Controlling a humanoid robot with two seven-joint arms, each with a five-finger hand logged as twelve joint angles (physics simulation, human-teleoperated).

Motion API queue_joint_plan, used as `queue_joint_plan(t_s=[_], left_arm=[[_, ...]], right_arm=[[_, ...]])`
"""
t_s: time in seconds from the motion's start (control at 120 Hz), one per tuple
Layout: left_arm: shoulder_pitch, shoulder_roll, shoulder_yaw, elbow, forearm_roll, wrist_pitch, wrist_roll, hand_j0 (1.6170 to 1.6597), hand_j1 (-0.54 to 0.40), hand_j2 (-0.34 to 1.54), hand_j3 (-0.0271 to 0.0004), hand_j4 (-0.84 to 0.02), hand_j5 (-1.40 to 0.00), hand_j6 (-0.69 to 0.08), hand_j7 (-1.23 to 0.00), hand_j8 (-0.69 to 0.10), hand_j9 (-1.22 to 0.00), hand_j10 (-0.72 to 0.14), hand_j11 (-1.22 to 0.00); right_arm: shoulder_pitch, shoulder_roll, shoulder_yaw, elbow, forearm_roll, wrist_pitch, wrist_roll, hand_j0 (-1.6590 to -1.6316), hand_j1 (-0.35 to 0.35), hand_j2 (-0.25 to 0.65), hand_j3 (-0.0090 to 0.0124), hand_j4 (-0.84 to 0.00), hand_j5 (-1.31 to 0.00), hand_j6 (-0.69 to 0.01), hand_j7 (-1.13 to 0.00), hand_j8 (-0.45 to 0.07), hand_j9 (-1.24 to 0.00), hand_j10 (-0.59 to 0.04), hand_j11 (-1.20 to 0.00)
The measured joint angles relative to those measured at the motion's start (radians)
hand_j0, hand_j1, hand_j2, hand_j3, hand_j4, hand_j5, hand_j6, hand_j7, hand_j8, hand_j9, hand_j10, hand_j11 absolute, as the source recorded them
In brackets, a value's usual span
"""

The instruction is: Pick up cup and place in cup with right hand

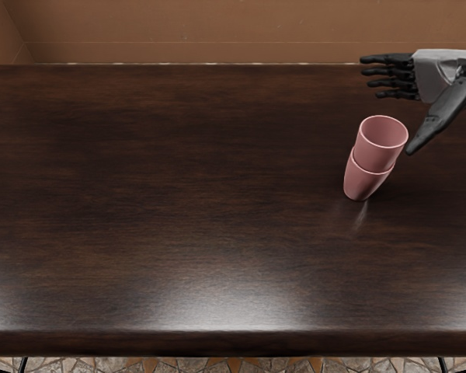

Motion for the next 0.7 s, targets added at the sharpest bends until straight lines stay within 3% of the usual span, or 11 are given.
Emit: queue_joint_plan(t_s=[0.45,0.7], left_arm=[[0.006,0.000,0.000,0.000,0.000,0.000,0.000,1.6581,0.349,0.00,-0.0001,0.000,0.00,0.000,0.00,0.000,0.00,0.000,0.00],[0.006,0.000,0.000,0.000,0.000,0.000,0.000,1.6581,0.349,0.00,-0.0001,0.000,0.00,0.000,0.00,0.000,0.00,0.000,0.00]], right_arm=[[0.001,0.006,0.002,0.004,0.083,0.012,-0.001,-1.6581,-0.349,0.001,0.0000,-0.003,0.00,-0.003,0.00,-0.003,0.00,-0.002,0.00],[0.027,0.076,0.001,0.018,0.195,0.012,-0.033,-1.6581,-0.349,0.001,0.0000,-0.001,0.00,-0.002,0.00,-0.001,0.00,-0.001,0.00]])
